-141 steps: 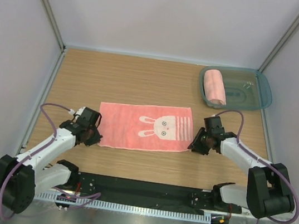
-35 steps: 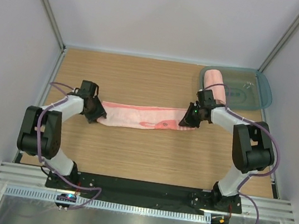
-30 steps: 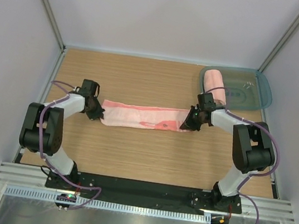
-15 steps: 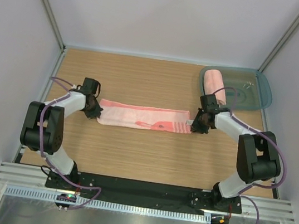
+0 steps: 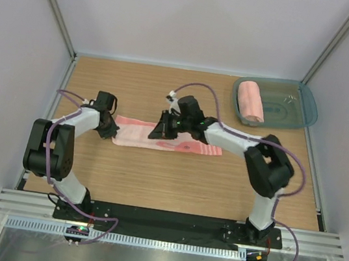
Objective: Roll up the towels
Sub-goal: Fold the towel
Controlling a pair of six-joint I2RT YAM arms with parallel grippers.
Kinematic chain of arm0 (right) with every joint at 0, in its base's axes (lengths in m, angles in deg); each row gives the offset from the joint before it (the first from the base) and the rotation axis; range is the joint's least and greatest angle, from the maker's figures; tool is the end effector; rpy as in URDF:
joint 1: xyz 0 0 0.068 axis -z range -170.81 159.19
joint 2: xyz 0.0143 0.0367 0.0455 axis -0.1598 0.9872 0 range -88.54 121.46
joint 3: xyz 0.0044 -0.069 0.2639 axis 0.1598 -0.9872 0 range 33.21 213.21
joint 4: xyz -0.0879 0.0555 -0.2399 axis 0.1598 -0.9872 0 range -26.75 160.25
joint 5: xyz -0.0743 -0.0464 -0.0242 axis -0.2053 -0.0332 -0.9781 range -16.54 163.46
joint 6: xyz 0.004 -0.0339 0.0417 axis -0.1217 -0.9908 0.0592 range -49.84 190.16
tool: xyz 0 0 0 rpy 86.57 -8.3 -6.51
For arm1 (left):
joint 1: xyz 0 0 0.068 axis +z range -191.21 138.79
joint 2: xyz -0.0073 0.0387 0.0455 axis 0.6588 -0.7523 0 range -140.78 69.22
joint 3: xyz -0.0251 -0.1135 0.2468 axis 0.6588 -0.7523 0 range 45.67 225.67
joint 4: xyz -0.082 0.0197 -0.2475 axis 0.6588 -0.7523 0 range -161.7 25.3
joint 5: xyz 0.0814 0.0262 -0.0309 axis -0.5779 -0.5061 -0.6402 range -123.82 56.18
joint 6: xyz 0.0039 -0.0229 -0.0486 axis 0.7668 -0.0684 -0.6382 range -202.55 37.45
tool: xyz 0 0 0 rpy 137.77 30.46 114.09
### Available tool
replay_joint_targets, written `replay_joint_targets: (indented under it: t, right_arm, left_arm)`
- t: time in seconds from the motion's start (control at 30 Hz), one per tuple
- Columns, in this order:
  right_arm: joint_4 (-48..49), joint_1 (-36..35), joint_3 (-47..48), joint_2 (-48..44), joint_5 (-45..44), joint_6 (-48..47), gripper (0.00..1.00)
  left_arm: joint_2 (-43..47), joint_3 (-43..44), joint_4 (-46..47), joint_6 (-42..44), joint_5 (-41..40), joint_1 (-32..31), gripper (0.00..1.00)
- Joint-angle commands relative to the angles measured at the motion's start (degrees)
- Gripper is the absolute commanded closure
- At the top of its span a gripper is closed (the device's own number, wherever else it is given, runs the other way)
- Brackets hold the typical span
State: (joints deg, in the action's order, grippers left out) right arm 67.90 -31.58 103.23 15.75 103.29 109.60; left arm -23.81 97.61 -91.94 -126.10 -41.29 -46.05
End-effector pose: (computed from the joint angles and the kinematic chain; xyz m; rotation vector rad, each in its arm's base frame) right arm 0.2955 0.2783 0.2184 -0.3544 2.4306 1.2844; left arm 0.2978 -0.0206 0.1598 -0.9416 2.5774 -0.0519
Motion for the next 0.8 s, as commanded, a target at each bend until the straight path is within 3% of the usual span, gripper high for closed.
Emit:
replay_joint_targets:
  t: [0.0, 0.2, 0.4, 0.53, 0.77]
  right_arm:
    - [11.12, -1.85, 9.31, 11.70, 14.10, 6.07, 0.99]
    - [14.74, -5.37, 20.13, 25.06, 17.55, 8.11, 0.99]
    - [11.33, -5.46, 25.77, 31.84, 15.36, 7.85, 0.99]
    - [7.54, -4.93, 25.08, 32.55, 12.19, 5.21, 0.99]
    - [9.55, -1.86, 18.85, 31.68, 11.57, 5.47, 0.99]
  left_arm:
    - [-0.13, -2.20, 1.14, -0.22, -0.80, 0.18, 1.00]
    - [-0.31, -2.37, 2.11, 0.22, -0.45, 0.10, 1.00]
    - [1.54, -3.95, 3.33, 0.48, -0.97, 0.18, 1.00]
    - [3.47, -4.92, 4.04, 0.83, -1.41, 0.10, 1.00]
    - [5.32, -5.10, 4.31, 1.36, -2.20, 0.10, 1.00]
